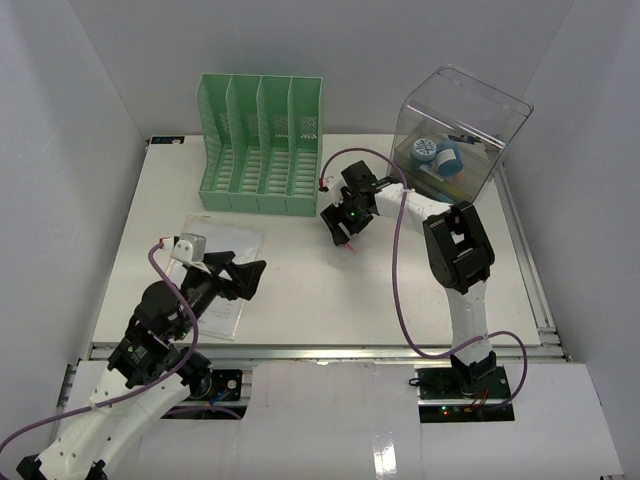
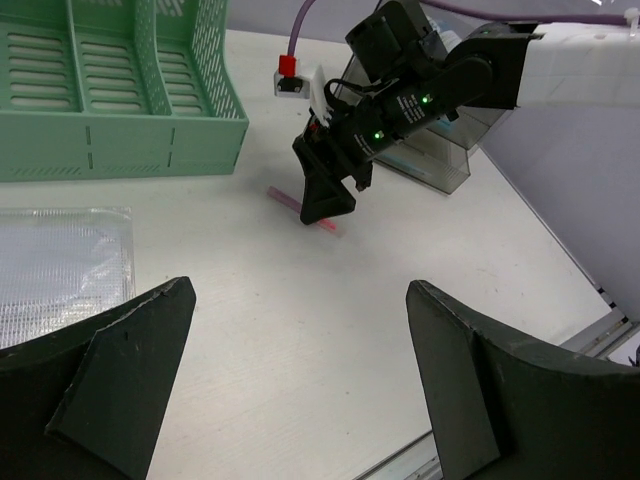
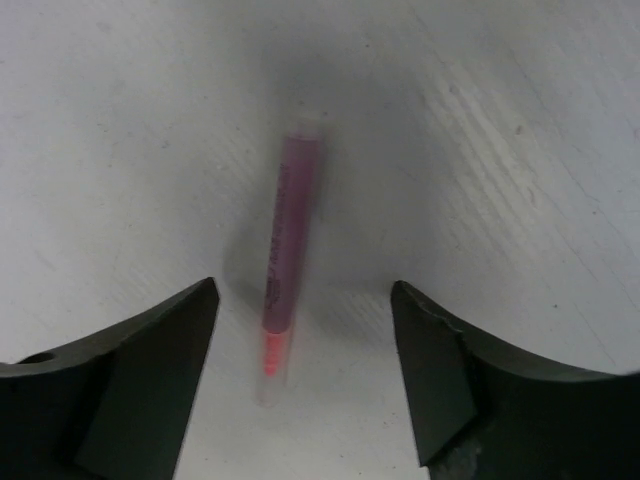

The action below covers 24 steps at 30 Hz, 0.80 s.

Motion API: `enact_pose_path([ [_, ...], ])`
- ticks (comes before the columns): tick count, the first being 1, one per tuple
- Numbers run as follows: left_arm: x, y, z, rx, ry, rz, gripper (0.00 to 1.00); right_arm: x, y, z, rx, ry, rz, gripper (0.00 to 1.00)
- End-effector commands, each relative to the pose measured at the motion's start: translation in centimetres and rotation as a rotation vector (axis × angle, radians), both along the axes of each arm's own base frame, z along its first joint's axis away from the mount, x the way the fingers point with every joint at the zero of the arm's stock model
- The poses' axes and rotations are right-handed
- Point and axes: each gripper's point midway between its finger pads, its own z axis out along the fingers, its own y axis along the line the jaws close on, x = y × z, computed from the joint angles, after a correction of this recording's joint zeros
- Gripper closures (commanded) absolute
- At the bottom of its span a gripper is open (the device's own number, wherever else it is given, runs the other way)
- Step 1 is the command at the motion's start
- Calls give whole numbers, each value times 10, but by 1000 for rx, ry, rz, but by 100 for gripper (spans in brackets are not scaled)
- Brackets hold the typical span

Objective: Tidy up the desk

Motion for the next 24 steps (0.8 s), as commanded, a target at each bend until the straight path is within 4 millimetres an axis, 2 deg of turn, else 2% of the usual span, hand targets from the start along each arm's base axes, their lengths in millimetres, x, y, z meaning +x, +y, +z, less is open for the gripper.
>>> enact_pose_path([
  [1, 2, 2, -13, 42, 33, 9, 2, 9, -1, 4, -18, -30, -22, 42],
  [3, 2, 2, -13, 40, 34, 10, 2, 5, -2, -1, -27, -25, -16, 54],
  [8, 1, 4, -12, 30, 29, 17, 2, 1, -5, -11, -59, -25, -7, 61],
  [12, 1, 4, -12, 29, 32, 19, 2, -2, -12, -17, -90, -28, -1, 76],
  [15, 1, 5, -12, 26, 32, 22, 2, -6, -17, -12, -92, -32, 17, 89],
  [16, 1, 5, -12, 25, 32, 23, 2, -7, -18, -8, -85, -36, 28, 92],
  [19, 0, 5, -12, 21, 31, 25, 2, -7, -21, 12, -43, -50, 69, 92],
  [22, 0, 6, -11, 20, 30, 26, 2, -3, -24, 61, 39, -126, 127, 92],
  [24, 0, 6, -11, 19, 29, 26, 2, 8, -35, 87, 36, -214, 141, 92],
])
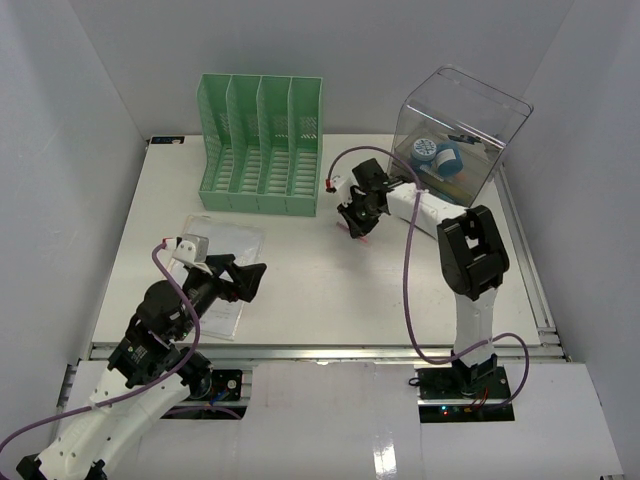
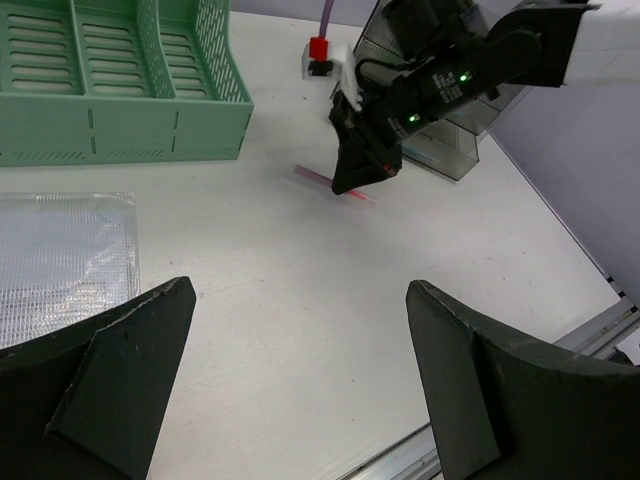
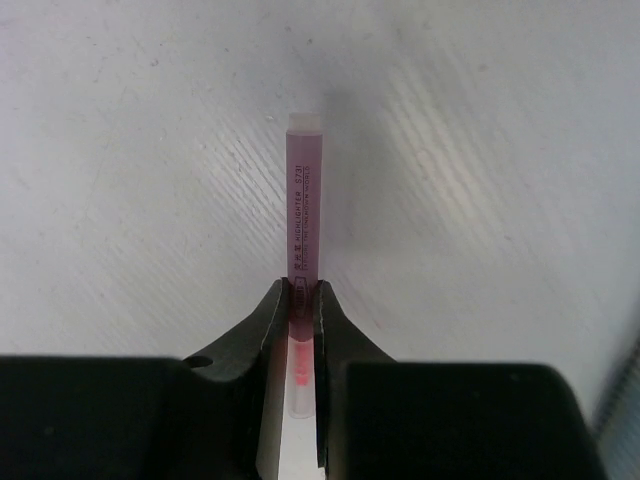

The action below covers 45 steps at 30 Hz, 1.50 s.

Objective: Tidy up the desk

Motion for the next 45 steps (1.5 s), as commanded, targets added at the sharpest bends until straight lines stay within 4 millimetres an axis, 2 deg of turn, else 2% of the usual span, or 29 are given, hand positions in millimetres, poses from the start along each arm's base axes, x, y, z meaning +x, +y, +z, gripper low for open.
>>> enact_pose_path([
  [1, 0, 4, -4, -1, 7, 19, 2, 20, -23, 90, 63, -210, 70, 92],
  [4, 0, 4, -3, -4, 5, 20, 2, 39, -57, 116, -11, -325, 19, 92],
  [7, -1, 5, -2, -9, 2, 22, 2, 54, -90, 128, -80, -389, -36, 92],
  [11, -1, 5, -2, -11, 2, 24, 2, 76, -133, 128, -226, -462, -128, 92],
  [16, -1, 5, -2, -9, 4, 24, 2, 88, -163, 114, -314, -482, -157, 84],
  [20, -1, 5, -2, -8, 5, 24, 2, 98, -175, 104, -371, -502, -165, 65],
  [22, -1, 5, -2, -9, 4, 24, 2, 97, -175, 98, -364, -479, -165, 47],
  [25, -1, 5, -2, -8, 5, 24, 2, 83, -161, 96, -282, -430, -109, 32],
  [27, 0, 5, -3, -6, 8, 24, 2, 65, -141, 98, -181, -382, -19, 29],
  [31, 0, 5, -3, -7, 6, 26, 2, 22, -96, 94, 37, -267, 241, 36],
  [32, 0, 6, -3, -8, 8, 28, 2, 13, -91, 88, 64, -233, 284, 38],
  [34, 0, 6, -3, -10, 8, 28, 2, 6, -90, 69, 61, -163, 305, 54],
  [36, 0, 6, -3, -10, 7, 30, 2, 12, -93, 55, 31, -114, 279, 76],
  [37, 0, 6, -3, -10, 9, 31, 2, 13, -97, 44, 8, -77, 255, 79],
  [39, 0, 6, -3, -11, 8, 32, 2, 18, -101, 29, -20, -49, 226, 81],
  [41, 0, 7, -3, -10, 9, 34, 2, 34, -114, 18, -96, -74, 152, 81],
  [45, 0, 7, -3, -10, 10, 36, 2, 68, -145, 14, -257, -196, -28, 78],
])
